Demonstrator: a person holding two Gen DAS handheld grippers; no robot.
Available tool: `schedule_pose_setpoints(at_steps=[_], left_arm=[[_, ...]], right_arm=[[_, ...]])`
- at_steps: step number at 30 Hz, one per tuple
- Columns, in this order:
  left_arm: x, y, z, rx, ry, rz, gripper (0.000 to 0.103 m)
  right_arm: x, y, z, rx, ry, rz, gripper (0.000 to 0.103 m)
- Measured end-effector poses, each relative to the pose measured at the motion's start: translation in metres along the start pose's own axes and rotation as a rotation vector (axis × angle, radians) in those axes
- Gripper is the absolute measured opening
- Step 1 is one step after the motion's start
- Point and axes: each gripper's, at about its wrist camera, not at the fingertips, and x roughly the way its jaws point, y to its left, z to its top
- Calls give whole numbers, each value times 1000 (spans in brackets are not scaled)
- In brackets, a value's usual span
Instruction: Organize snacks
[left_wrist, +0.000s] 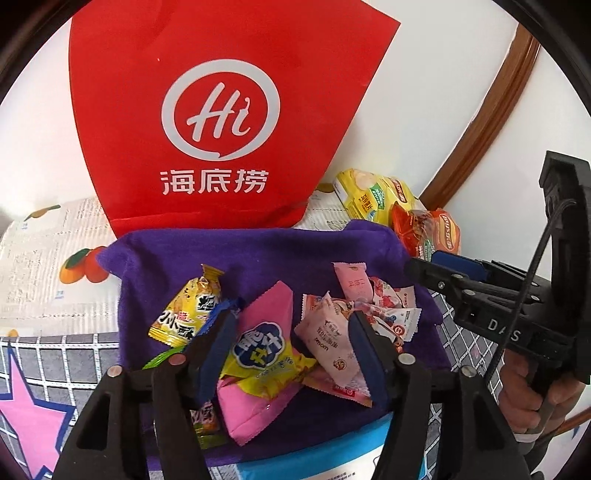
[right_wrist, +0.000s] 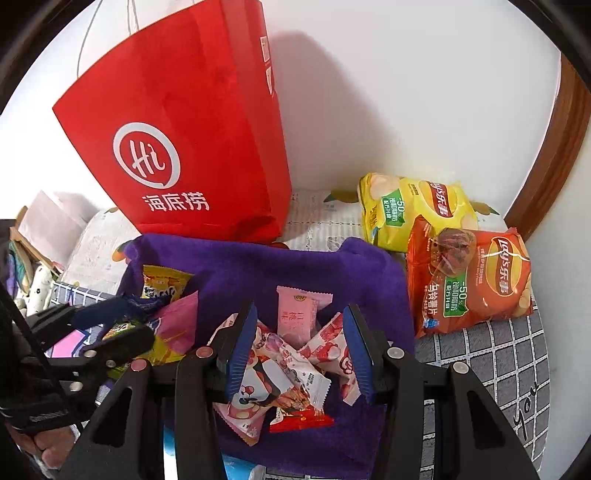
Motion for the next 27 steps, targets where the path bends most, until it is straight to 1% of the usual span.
schedule_pose_setpoints(at_steps=[4, 6, 10, 13, 18, 19, 21, 23, 27], left_arm=[[-4, 2, 1, 3, 10, 20, 68], [-5, 3, 0, -1, 17, 37, 68], [-10, 1, 0, 15, 31, 76, 68], [-20, -4, -1, 24, 13, 80, 68], [-44, -12, -1, 41, -26, 90, 69], [-51, -15, -4, 43, -31, 96, 70], [-60, -18, -11, 46, -27, 96, 72], [-75, -22, -22, 56, -38, 95, 72], [-103, -28, -44, 54, -76, 121, 75]], right_arm=[[-6, 3, 1, 0, -16, -14, 48], [-14, 2, -1, 16, -33, -23, 48], [-28, 0, -5, 44, -32, -38, 48], [-43, -1, -12, 61, -43, -48, 48], [-75, 4, -28, 91, -54, -39, 48], [-82, 7, -31, 90, -57, -43, 48], [-97, 11, -39, 83, -68, -53, 52], [-112, 15, -46, 84, -94, -57, 58], [-145, 22, -64, 101, -146, -63, 61]])
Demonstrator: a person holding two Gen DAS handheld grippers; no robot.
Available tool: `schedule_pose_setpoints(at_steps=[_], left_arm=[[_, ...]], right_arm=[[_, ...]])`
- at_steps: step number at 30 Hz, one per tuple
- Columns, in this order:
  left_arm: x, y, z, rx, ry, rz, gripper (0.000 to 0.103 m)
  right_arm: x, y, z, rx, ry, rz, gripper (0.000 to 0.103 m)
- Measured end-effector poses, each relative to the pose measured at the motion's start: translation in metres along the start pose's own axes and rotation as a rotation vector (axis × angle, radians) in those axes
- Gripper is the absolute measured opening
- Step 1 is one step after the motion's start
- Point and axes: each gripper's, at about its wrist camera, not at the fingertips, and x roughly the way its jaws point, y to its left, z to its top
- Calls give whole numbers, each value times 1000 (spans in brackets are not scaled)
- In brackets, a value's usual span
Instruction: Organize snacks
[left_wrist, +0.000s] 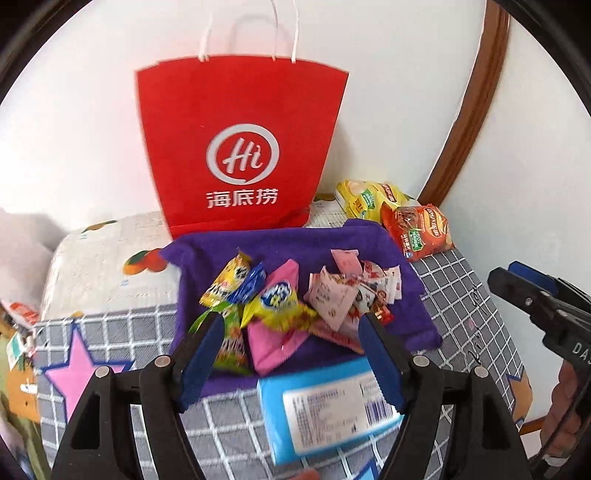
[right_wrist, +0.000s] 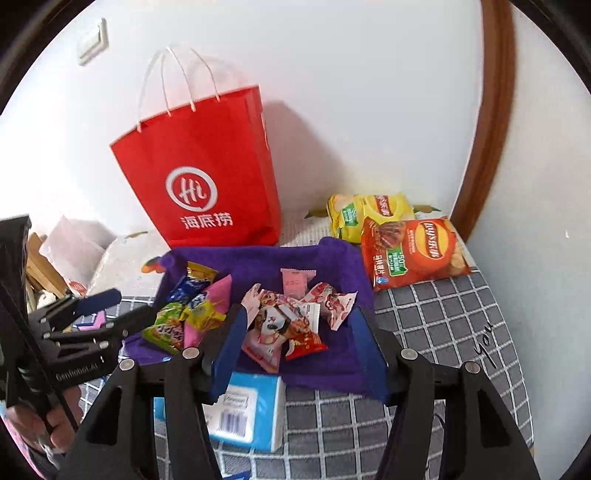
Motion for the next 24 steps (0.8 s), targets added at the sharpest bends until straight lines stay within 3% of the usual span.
schedule_pose_setpoints(at_steps=[2, 9, 11, 15, 17, 20, 24], left_arm=[[-18, -3, -11, -1, -19, 3, 80], [-75, -18, -45, 11, -93, 44, 89], [-91, -23, -55, 16, -117, 60, 94], [-114, -33, -75, 25, -133, 80, 97], [-123, -38, -87, 39, -136, 97, 98], [-137, -46, -104, 43, -151, 137, 98], [-154, -50, -124, 28, -161, 131, 98]], right_arm=[[-13, 2, -7, 7, -15, -1, 66], [-63, 12, -47, 8, -29, 5, 68], [-76, 13, -61, 8, -41, -23, 79], [-98, 18, -87, -8, -71, -45, 87], [-108, 19, -97, -11, -85, -52, 97], [-123, 20, -113, -15, -112, -91, 99], [-140, 20, -133, -9, -119, -121, 99]])
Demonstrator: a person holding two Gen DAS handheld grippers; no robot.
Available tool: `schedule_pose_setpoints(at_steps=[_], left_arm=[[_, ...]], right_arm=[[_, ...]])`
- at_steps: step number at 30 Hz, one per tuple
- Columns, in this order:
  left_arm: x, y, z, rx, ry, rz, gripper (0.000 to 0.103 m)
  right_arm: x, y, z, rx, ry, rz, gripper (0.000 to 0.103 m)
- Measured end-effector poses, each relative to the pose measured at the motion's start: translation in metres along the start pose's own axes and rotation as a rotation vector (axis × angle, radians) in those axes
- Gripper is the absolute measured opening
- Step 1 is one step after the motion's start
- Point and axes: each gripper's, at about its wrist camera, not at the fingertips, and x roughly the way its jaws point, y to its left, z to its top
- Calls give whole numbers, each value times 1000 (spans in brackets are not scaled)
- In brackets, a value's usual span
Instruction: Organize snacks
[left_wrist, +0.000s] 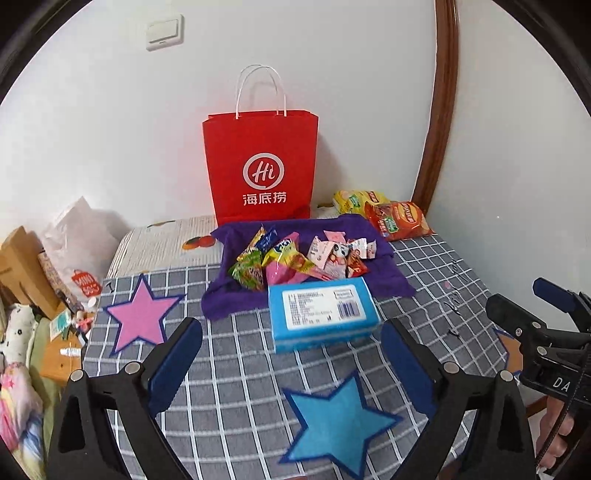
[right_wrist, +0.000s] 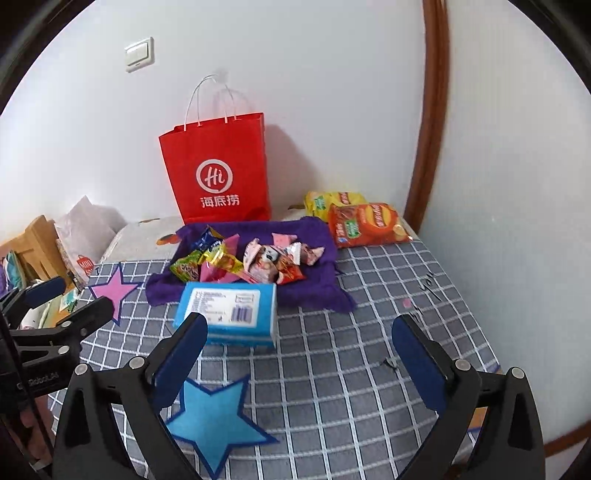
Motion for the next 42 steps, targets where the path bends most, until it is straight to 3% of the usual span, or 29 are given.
schedule_pose_setpoints(at_steps=[15, 42], left_arm=[[-55, -13, -24, -4, -74, 3, 98], [-62, -19, -24, 4, -85, -2, 98]], right_arm=[[-74, -7, -34, -7, -89, -5, 101], [-82, -7, -37, -15, -108, -8, 101]])
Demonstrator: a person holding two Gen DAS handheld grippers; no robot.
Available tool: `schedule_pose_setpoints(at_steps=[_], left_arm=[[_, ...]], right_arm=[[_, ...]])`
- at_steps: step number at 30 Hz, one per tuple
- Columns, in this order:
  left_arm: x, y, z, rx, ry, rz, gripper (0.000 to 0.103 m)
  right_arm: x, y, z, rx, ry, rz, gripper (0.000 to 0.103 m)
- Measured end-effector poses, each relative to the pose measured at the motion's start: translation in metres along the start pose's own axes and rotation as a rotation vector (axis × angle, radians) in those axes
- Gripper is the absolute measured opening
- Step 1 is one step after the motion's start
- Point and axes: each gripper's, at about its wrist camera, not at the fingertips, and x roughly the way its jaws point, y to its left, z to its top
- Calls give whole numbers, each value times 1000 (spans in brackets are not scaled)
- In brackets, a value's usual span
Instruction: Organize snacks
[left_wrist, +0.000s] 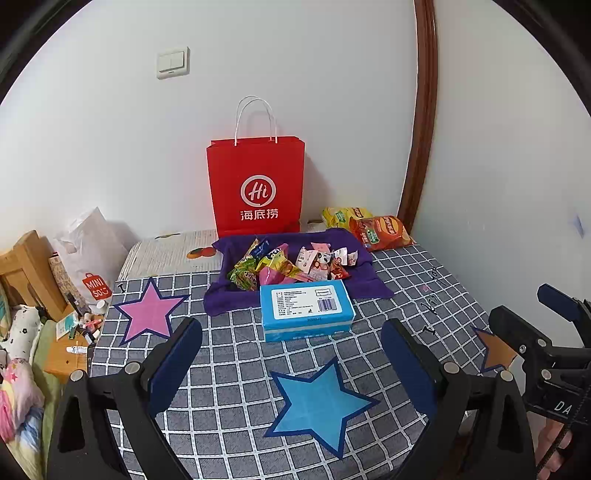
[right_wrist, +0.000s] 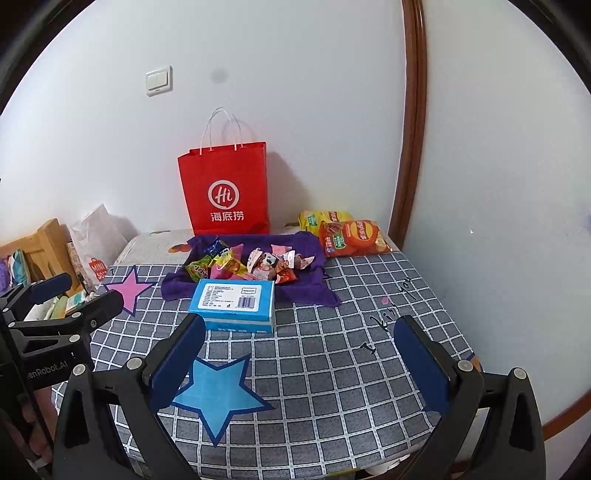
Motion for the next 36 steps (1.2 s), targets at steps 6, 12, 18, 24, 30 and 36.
schedule_pose_setpoints(at_steps=[6, 12, 18, 24, 30, 36], left_arm=[[0, 1, 0, -1, 1, -4, 98], [0, 1, -1, -3, 0, -5, 98], [-1, 1, -1, -2, -1, -6, 98], [-1, 1, -1, -4, -2, -6, 98], [-1, -1, -1, -3, -1, -8, 98], [-1, -1, -1, -4, 0, -9, 98]], right_arm=[[1, 2, 0, -2, 3, 2, 101], [1, 3, -1, -2, 5, 2, 101], [1, 3, -1, -2, 4, 3, 101], [1, 2, -1, -3, 6, 4, 101], [1, 3, -1, -3, 4, 5, 101], [0, 4, -1, -1, 3, 2, 101]])
